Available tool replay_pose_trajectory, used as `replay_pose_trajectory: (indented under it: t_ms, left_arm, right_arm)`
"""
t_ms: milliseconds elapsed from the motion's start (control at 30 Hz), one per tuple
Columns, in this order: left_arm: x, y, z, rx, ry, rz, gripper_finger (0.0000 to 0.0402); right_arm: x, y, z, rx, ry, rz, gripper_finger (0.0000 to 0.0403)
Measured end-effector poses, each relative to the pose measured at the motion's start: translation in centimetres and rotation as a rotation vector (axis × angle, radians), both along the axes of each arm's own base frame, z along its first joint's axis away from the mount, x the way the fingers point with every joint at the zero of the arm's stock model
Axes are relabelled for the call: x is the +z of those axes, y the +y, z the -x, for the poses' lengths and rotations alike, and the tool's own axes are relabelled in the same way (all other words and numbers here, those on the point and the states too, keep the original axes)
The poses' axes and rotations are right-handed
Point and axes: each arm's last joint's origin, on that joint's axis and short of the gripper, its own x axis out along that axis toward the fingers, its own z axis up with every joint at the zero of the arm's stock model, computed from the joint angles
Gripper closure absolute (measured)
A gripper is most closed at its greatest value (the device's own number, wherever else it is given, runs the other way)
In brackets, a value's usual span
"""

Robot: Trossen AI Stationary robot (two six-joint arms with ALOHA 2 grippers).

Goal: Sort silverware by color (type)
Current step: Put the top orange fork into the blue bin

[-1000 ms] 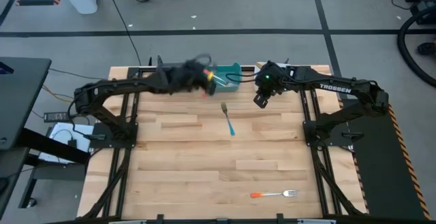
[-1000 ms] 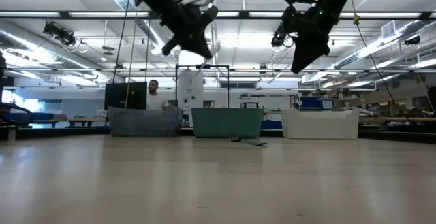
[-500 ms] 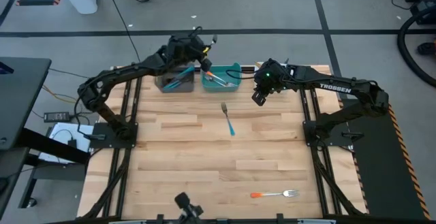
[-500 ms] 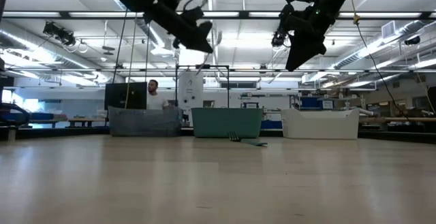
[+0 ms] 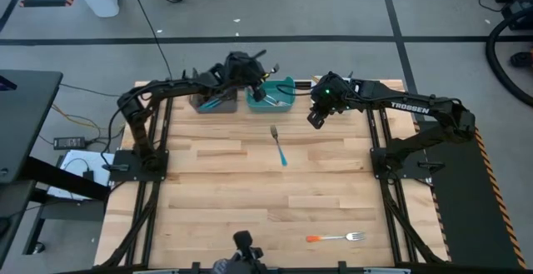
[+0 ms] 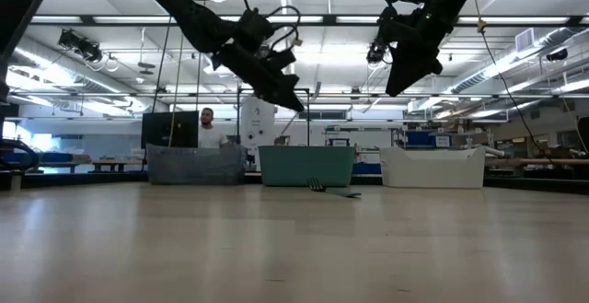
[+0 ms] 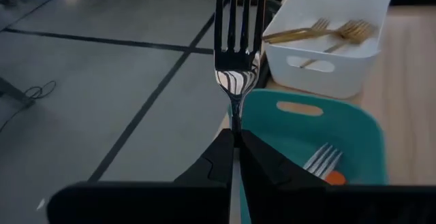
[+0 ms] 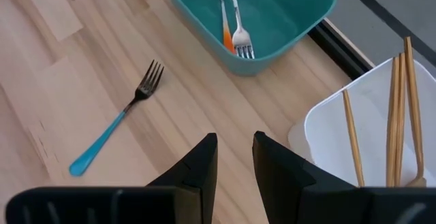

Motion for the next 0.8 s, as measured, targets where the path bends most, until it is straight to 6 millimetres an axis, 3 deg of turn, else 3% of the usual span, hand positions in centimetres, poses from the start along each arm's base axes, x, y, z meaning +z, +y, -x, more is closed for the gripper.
replay_pose_trajectory:
  t_ms: [333, 800]
  left_arm:
    - [-3.8, 0.8, -0.9, -0.002, 0.067, 0.037, 0.0374]
    - [-2.9, 0.7, -1.4, 0.024, 0.102, 0.051, 0.0356]
  right_arm:
    - [0.0, 0.0, 0.0, -0.043, -0.019, -0.027, 0.0302]
    - [0.0, 0.0, 0.0, -0.076, -0.034, -0.048, 0.0302]
